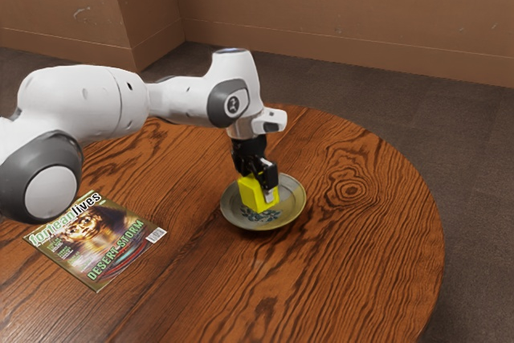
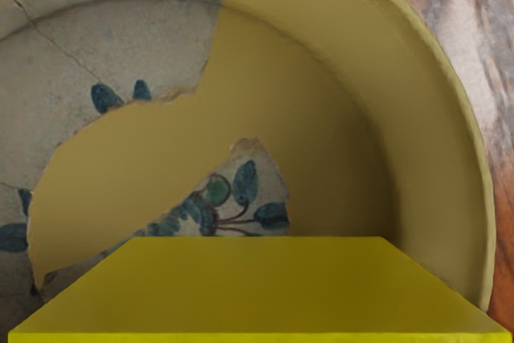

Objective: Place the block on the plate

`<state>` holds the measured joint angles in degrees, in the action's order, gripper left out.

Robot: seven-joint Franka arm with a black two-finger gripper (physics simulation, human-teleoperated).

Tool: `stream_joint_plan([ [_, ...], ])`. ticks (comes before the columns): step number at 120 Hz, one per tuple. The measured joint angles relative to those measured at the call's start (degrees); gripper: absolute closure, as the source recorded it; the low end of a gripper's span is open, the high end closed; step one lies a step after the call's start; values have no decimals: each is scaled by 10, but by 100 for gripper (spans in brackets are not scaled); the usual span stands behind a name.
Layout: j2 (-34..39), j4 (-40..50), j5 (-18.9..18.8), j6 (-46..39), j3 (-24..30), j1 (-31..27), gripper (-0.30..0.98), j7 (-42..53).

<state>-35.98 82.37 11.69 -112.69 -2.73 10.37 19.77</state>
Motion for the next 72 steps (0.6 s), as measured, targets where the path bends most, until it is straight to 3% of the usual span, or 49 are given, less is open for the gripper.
stream_joint_plan([
  [40, -28, -6, 0, -23, 0, 0, 24, 1],
  [72, -5, -7, -12, -31, 6, 3, 7, 6],
])
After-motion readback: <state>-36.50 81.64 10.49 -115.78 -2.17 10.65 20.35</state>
